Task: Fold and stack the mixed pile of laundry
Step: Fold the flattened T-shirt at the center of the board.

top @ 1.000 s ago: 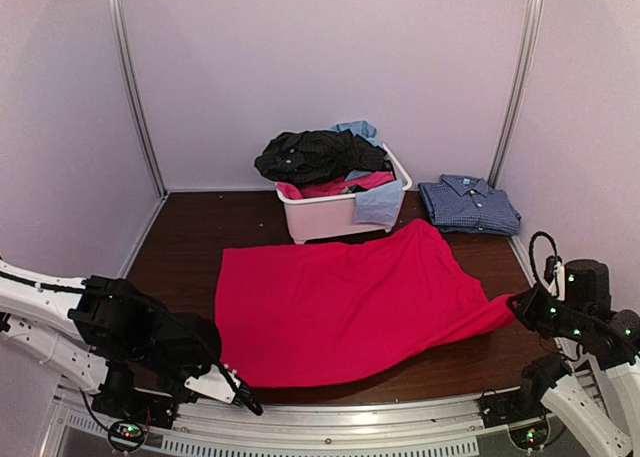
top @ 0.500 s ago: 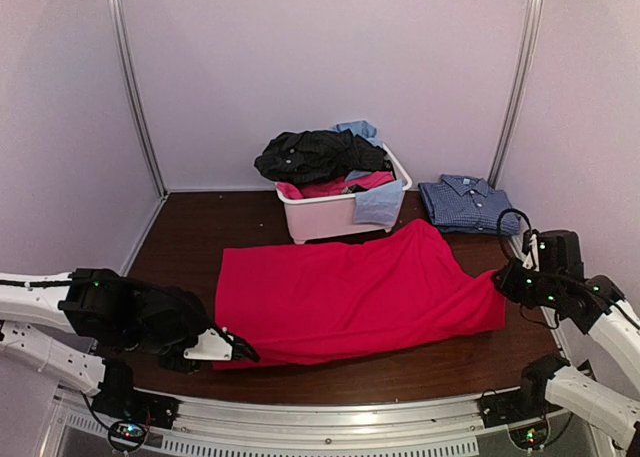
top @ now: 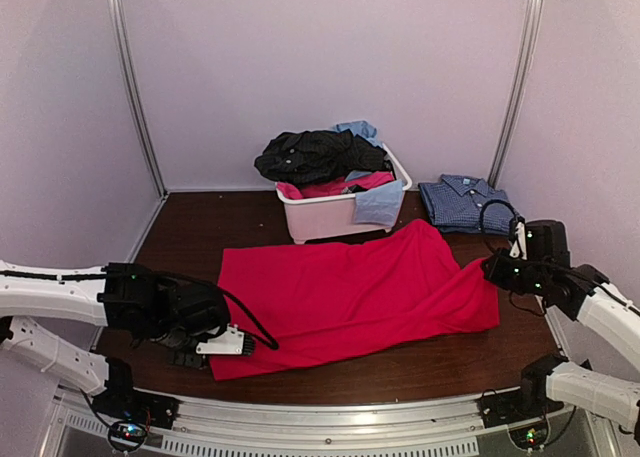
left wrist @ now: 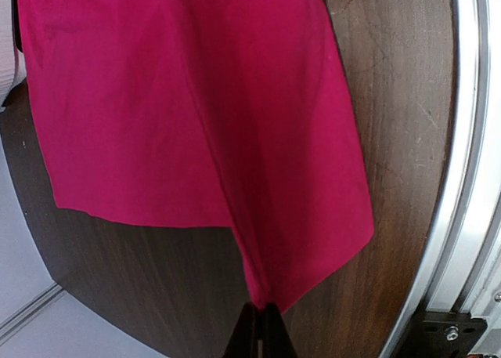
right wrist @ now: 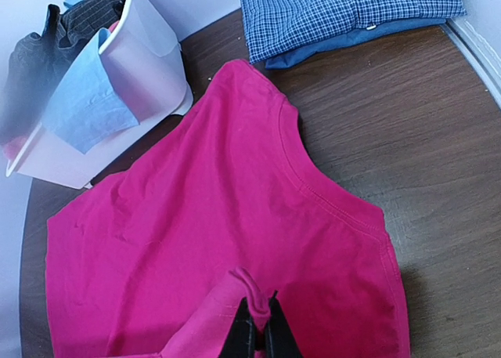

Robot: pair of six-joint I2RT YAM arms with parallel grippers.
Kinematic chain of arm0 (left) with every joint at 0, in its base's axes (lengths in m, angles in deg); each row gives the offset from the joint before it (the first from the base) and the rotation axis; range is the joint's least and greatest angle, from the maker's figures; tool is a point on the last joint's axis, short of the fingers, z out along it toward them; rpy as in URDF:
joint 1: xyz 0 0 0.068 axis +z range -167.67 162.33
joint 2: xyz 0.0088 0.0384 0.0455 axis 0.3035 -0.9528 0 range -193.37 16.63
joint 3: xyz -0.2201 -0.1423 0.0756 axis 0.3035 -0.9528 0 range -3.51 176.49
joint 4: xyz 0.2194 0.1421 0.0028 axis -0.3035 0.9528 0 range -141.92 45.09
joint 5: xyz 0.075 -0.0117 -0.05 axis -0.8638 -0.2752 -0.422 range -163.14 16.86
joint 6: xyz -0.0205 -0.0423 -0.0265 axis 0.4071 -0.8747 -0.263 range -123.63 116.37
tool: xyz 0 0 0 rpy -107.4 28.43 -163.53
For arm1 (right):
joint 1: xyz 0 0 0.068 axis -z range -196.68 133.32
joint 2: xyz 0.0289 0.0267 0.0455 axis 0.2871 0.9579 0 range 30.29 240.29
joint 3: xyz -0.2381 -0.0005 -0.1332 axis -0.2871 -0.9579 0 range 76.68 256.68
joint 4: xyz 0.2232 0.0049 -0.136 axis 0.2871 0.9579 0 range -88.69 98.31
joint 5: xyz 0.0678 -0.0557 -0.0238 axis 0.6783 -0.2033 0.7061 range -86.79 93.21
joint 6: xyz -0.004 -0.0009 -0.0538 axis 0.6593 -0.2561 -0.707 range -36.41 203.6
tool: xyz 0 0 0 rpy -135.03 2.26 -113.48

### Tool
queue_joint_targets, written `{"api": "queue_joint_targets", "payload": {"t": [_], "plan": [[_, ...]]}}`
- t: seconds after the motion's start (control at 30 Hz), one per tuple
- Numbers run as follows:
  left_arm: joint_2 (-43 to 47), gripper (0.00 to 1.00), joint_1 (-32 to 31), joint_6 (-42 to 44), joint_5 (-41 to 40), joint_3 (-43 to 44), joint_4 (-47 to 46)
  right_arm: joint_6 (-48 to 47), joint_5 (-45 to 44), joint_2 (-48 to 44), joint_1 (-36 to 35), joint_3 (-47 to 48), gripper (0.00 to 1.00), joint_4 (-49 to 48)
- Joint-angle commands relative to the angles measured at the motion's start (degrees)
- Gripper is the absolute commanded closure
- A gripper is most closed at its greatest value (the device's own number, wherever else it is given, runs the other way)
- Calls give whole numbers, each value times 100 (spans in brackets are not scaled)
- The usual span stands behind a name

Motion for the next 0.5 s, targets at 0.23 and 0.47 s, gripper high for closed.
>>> {"api": "queue_joint_targets", "payload": {"t": [0.23,0.47], "plan": [[-457,100,207,65,-10,154,-6,-530,163,872,15,226,100,-1004],[-697,100,208,74,-73,187,-38,-825,257,1395,11,527,100,-1308]]}}
